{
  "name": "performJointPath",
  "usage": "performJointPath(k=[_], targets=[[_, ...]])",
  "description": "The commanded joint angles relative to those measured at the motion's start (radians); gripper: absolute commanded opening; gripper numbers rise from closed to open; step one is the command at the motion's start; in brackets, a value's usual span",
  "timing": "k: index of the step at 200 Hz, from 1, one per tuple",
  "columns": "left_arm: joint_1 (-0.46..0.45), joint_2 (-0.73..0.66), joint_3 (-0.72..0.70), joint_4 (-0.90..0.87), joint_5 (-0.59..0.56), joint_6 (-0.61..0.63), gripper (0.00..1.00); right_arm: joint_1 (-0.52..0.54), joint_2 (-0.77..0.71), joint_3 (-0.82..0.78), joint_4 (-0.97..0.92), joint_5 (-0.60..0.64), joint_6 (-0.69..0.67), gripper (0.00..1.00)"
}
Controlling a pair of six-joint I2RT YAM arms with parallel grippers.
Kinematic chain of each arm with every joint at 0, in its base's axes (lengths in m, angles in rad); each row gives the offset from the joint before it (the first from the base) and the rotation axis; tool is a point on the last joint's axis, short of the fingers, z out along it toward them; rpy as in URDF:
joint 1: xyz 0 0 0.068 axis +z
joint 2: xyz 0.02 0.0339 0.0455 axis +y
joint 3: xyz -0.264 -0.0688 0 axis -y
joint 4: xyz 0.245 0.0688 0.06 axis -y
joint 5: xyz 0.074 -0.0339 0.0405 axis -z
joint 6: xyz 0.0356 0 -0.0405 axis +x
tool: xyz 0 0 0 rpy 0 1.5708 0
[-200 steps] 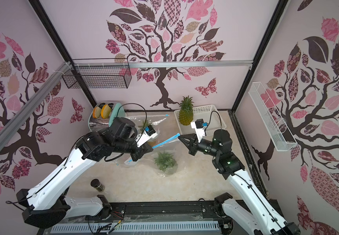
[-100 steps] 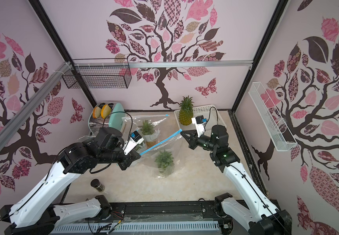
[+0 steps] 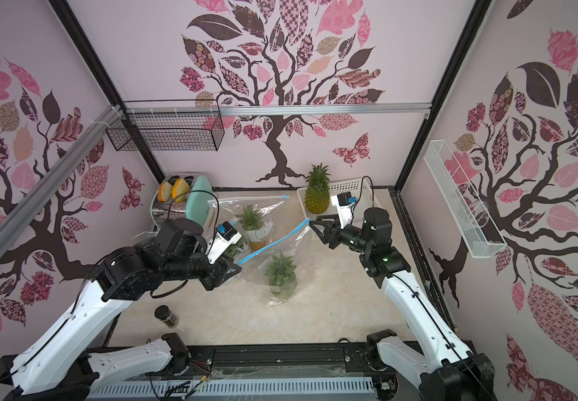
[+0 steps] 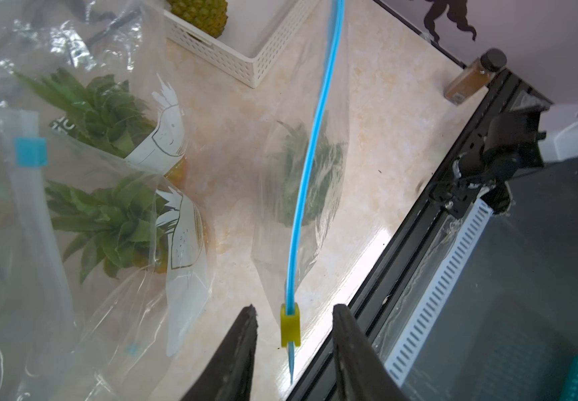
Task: Open the zip-top bag and take out the pineapple
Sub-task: Unzip the zipper on the zipper food storage bag, then adjust the zipper food storage bag at the center of the board.
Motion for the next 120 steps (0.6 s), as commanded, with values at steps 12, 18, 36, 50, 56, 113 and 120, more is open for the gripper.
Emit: performJointPath(k=[12, 18, 36, 50, 56, 113, 120], targets=[[0.032, 0.057, 0.146, 0.150, -0.095, 0.031, 0.50, 0.000, -0.097, 0.112, -0.191, 0.032, -0.012, 0.51], [0.058, 0.071, 0.168, 0.166, -0.074, 0.041, 0.51, 0.000, -0.105, 0.125, -0.227, 0.036, -0.003, 0.51], [0.194, 0.121, 0.196, 0.199, 0.086, 0.037, 0.48, 0.000, -0.107, 0.161, -0.367, 0.060, 0.056, 0.49], [0.299, 0.171, 0.170, 0.221, 0.211, 0.023, 0.26, 0.004, -0.111, 0.125, -0.418, 0.083, 0.135, 0.41], [0.320, 0.196, 0.152, 0.225, 0.230, 0.015, 0.14, 0.013, -0.123, 0.082, -0.407, 0.087, 0.176, 0.37], [0.228, 0.226, -0.154, 0.371, 0.272, -0.056, 0.00, 0.280, -0.122, -0.184, -0.336, 0.311, 0.392, 0.06], [0.188, 0.216, -0.179, 0.372, 0.237, -0.064, 0.00, 0.303, -0.111, -0.200, -0.334, 0.331, 0.410, 0.06]])
